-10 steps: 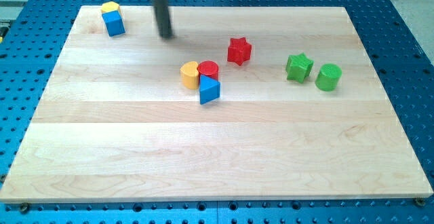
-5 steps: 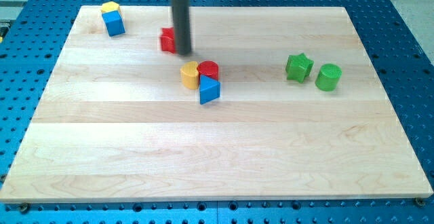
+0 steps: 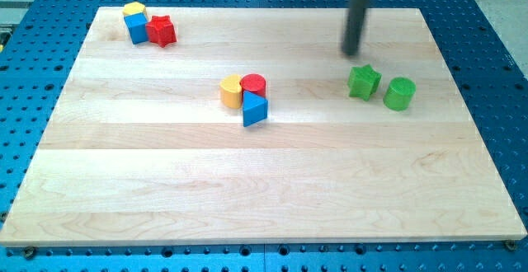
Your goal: Move the red star into the cube
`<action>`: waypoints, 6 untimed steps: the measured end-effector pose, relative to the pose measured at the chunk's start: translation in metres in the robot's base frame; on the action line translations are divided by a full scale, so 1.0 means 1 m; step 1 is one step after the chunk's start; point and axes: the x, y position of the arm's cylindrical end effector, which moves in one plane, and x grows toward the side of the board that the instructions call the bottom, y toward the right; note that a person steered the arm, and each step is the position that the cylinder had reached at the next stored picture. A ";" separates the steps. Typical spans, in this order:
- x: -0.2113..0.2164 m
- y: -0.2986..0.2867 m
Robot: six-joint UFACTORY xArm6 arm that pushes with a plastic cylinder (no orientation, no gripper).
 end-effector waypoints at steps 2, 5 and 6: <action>0.103 0.074; 0.065 -0.108; 0.049 -0.143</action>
